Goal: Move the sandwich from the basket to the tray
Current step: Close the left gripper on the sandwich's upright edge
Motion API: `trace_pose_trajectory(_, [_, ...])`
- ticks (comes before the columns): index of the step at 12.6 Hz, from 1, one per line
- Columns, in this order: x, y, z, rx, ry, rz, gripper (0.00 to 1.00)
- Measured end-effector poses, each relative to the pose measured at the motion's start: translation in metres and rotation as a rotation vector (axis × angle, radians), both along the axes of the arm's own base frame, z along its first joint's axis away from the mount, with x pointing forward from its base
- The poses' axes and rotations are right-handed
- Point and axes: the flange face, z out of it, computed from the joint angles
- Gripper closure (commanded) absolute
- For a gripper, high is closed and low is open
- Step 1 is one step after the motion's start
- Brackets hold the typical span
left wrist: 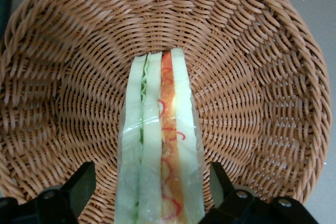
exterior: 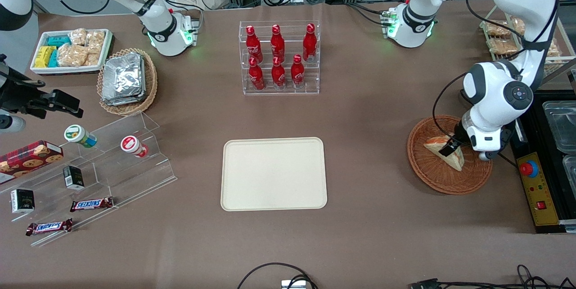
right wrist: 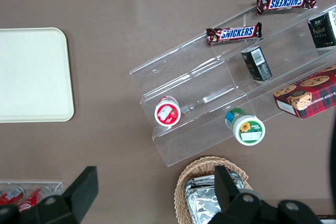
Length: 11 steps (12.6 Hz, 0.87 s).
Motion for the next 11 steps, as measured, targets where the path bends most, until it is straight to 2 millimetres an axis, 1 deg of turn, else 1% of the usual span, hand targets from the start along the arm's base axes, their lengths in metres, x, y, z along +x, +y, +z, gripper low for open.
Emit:
trace_pose_trajectory(2, [0.0, 0.0, -0.003, -0.001, 0.0, 0.0, 0.6])
trace_pose_trajectory(3, [0.0, 0.0, -0.003, -0.001, 0.0, 0.0, 0.75])
trace_pose_trajectory(4, [0.0, 0.0, -0.003, -0.001, -0.001, 0.0, 0.83])
trace_pose_trajectory(7, [0.001, -0.005, -0.002, 0.007, -0.005, -0.021, 0.83])
trace_pose_trajectory(11, [0.001, -0.019, 0.002, 0.096, 0.028, -0.187, 0.83])
